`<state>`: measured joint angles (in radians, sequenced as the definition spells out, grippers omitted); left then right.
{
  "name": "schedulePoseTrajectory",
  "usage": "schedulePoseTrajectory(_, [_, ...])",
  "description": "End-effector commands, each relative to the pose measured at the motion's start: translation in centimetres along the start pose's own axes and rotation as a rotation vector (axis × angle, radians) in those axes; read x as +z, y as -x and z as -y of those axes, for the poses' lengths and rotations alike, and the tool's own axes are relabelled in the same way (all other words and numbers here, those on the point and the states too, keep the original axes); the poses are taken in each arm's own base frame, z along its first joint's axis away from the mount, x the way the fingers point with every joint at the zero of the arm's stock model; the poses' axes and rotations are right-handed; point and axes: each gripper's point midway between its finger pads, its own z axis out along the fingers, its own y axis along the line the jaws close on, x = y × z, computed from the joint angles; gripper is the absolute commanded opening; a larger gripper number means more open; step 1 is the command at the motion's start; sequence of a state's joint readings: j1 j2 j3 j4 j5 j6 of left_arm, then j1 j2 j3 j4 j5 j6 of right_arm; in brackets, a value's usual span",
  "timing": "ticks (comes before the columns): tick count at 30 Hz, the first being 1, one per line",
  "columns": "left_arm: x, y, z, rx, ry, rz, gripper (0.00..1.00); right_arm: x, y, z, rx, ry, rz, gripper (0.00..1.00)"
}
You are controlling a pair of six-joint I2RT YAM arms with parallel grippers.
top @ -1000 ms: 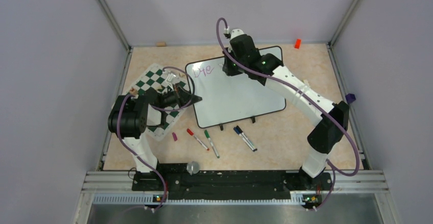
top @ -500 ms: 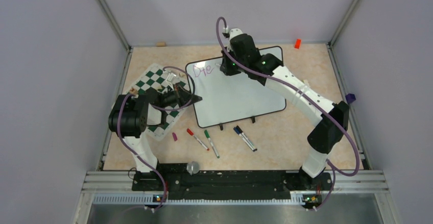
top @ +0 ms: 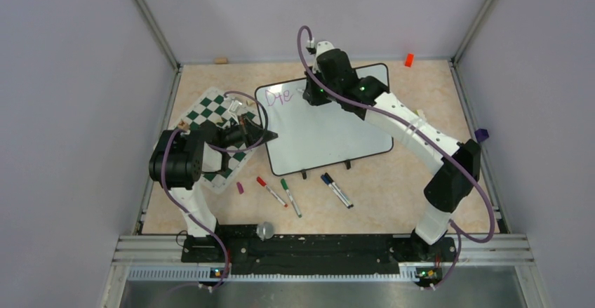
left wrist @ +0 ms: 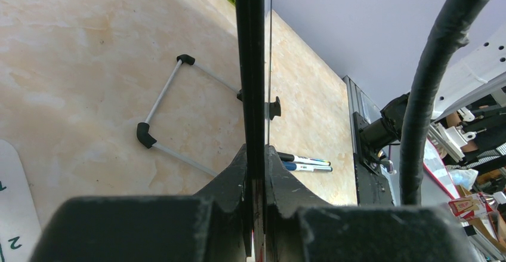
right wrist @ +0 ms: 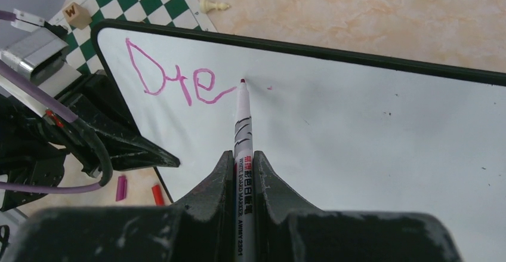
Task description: Write a sentence on the whiteboard
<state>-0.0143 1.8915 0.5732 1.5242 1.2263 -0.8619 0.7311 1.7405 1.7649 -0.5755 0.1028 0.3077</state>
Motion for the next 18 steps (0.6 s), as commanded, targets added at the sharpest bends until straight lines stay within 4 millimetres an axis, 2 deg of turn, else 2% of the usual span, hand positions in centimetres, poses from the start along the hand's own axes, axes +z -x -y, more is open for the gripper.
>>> schedulePoseTrajectory(1, [-0.04, 0.06, 0.74, 0.143, -0.055, -0.017, 0.00, -2.23, 1.98, -0.46, 0.012, 0.021, 0.080, 0.00])
schedulePoseTrajectory(5, [-0.05, 0.04, 0.79, 0.143, -0.056, -0.018, 0.00, -2.27, 1.56, -0.46, 0.017, 0.025, 0.073, 0.00])
schedulePoseTrajectory(6, [0.10, 0.66, 0.39, 0.144, -0.030, 0.014, 0.00, -2.27, 1.50, -0.49, 0.018, 0.026, 0.072, 0.00])
schedulePoseTrajectory(8, [-0.04, 0.05, 0.79, 0.143, -0.057, -0.019, 0.00, -2.33, 1.45, -0.48, 0.020, 0.027, 0.072, 0.00])
schedulePoseTrajectory(18, [-0.04, 0.21, 0.74, 0.146, -0.059, -0.019, 0.00, -1.93, 1.32, -0.69, 0.008, 0.030, 0.066, 0.00])
